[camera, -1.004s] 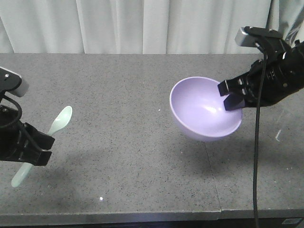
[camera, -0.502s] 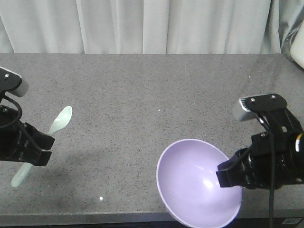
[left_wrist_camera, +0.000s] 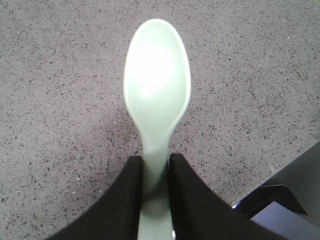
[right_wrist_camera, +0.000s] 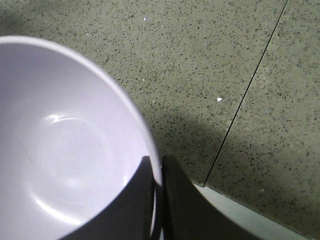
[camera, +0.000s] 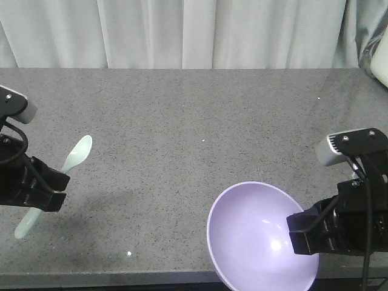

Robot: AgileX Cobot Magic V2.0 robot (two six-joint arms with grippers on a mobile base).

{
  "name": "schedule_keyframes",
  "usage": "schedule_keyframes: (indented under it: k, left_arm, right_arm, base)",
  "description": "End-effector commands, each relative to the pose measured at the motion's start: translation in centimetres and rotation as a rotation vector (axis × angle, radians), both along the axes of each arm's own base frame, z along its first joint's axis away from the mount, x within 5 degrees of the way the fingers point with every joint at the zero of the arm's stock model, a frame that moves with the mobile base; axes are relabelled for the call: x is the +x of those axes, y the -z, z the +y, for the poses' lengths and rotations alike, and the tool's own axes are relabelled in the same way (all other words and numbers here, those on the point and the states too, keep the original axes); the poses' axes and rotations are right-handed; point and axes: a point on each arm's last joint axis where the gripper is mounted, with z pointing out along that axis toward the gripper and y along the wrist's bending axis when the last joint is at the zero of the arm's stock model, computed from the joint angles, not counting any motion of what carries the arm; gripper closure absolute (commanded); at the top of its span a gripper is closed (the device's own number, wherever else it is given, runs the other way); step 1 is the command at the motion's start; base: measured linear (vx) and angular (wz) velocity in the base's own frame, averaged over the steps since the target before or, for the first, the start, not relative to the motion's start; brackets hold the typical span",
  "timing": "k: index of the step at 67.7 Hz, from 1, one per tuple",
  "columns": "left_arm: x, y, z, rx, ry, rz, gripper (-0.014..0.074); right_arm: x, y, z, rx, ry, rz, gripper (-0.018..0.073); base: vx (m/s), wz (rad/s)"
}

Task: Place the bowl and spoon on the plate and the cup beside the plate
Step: 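Lift the lavender bowl by its rim with the right gripper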

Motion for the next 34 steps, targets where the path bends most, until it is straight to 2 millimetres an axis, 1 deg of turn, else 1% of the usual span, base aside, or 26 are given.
schedule_keyframes:
  k: [1, 34]
  left_arm:
    - [0.02, -1.53, -0.2, -0.044, -0.01, -0.084, 0.0519]
    - [0.02, -1.53, -0.2, -0.045, -0.011, -0.084, 0.0519]
  right_arm:
    - [0.14, -1.33, 0.13, 0.047, 0.015, -0.061, 0.056]
    - [0.14, -1.33, 0.13, 0.047, 0.015, -0.061, 0.056]
  base:
    - [0.0, 0.0]
    - [0.0, 0.0]
